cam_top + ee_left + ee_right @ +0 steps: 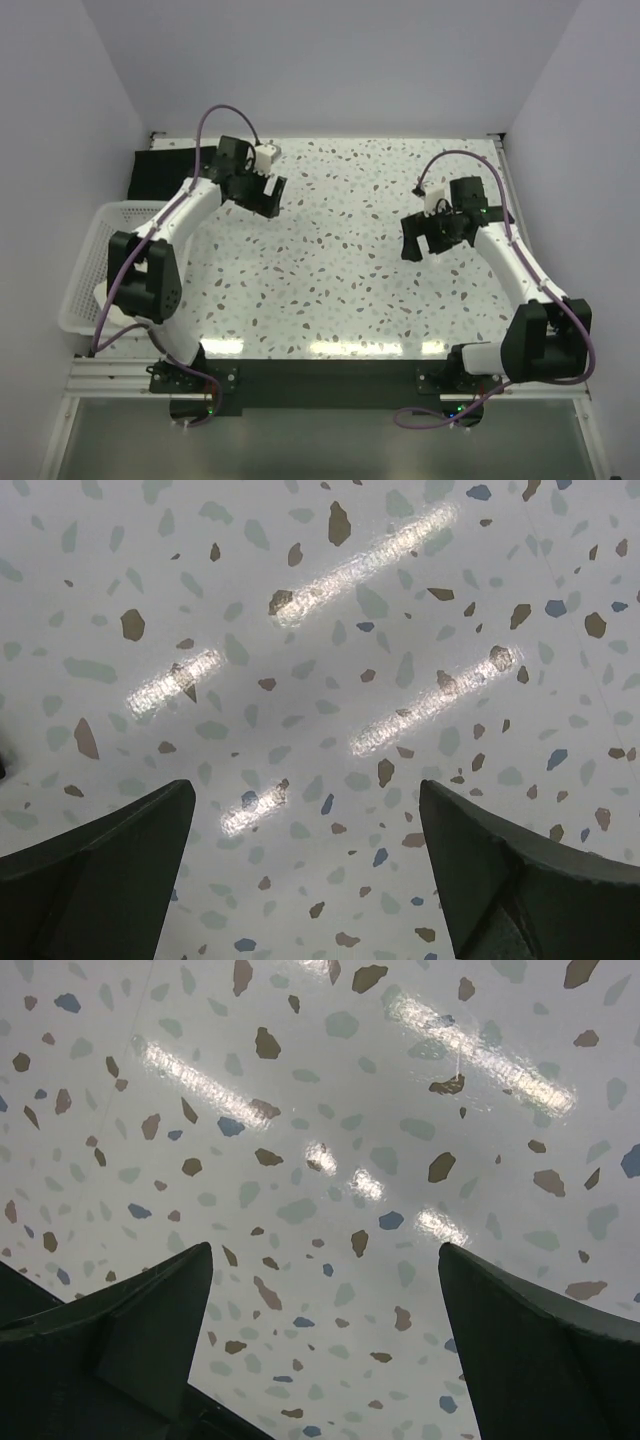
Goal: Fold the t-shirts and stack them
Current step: Grab the tshirt from the pile, then move the tshirt to the center of the board
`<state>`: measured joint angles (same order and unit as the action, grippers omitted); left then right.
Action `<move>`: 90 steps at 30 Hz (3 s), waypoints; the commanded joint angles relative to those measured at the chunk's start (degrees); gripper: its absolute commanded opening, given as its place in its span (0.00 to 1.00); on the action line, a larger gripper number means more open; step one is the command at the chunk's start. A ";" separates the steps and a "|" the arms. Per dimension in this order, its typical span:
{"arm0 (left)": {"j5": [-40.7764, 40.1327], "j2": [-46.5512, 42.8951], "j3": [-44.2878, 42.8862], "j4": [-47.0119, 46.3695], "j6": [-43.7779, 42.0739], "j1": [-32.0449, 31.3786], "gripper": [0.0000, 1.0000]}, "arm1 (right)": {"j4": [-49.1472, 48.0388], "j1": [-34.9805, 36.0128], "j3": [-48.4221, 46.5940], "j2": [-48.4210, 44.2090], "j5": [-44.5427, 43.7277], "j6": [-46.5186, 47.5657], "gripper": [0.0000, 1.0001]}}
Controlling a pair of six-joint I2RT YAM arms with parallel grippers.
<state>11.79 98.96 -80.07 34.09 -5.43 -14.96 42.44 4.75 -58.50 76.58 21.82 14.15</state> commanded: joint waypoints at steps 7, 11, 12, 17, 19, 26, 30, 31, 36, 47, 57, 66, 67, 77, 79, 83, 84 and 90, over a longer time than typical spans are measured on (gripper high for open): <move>11.05 -6.94 -16.77 13.96 -7.13 14.68 1.00 | -0.51 -0.10 -3.73 0.77 0.76 0.88 0.99; 12.55 -7.99 -19.15 20.13 -13.18 27.57 1.00 | -0.69 -0.18 -3.64 1.29 1.38 1.14 0.99; 12.64 -8.60 -19.07 21.01 -13.98 29.71 1.00 | -0.95 -0.10 -3.55 1.64 1.64 1.23 0.99; 11.07 -10.71 -15.92 28.66 -23.28 41.92 1.00 | -1.56 -0.18 -3.38 2.44 2.43 1.40 0.99; 5.45 -11.68 -9.78 29.46 -25.76 43.69 1.00 | -1.65 -0.10 -3.37 2.79 2.78 1.58 0.99; -1.51 -14.67 11.68 21.91 -29.19 48.80 1.00 | -1.31 -0.10 -4.17 4.37 3.49 2.02 0.98; -5.54 -13.97 20.37 14.64 -29.20 48.71 1.00 | -0.86 -0.10 -4.52 3.93 3.05 2.89 0.99; -6.51 -13.71 21.96 12.95 -29.28 48.71 1.00 | -0.95 -0.18 -4.52 3.76 2.96 2.90 0.98; -10.29 -8.97 28.39 4.60 -29.38 48.62 1.00 | -0.25 -0.10 -5.04 3.67 2.70 3.51 0.99; -4.08 -11.84 19.19 9.58 -26.21 48.62 0.15 | 0.98 -0.09 -5.05 1.91 1.73 4.48 0.99; 12.81 -17.31 -15.52 25.32 -22.18 46.61 0.00 | 1.51 -0.10 -4.52 -0.55 2.17 4.39 0.99; 22.13 -10.72 -43.66 18.67 -4.95 23.25 0.00 | 1.16 -0.18 -5.04 -2.74 1.47 3.87 0.99; 22.74 -10.28 -45.07 17.08 -2.07 18.61 0.00 | 0.98 -0.18 -5.04 -2.92 1.38 3.69 0.99; 31.96 -9.03 -38.64 -0.83 7.79 4.24 0.00 | 0.19 -1.41 -4.96 -4.68 0.24 1.58 0.99; 33.38 -10.97 -30.01 -5.67 11.99 4.24 0.59 | 0.28 -1.85 -5.04 -5.12 0.06 1.32 0.99; 30.92 -15.36 -7.27 -12.52 15.44 7.04 1.00 | 3.08 -3.08 -6.27 -5.82 0.24 3.24 0.99; 31.18 -15.72 -4.51 -13.86 16.50 8.70 1.00 | 3.44 -3.08 -6.28 -5.91 0.15 3.77 0.99; 28.38 -14.14 2.20 -7.99 5.71 9.97 1.00 | 6.34 -3.17 -3.73 -4.17 0.67 7.20 0.99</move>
<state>40.56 86.41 -78.22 27.49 5.74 -2.74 46.33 1.80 -62.15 72.25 22.85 18.57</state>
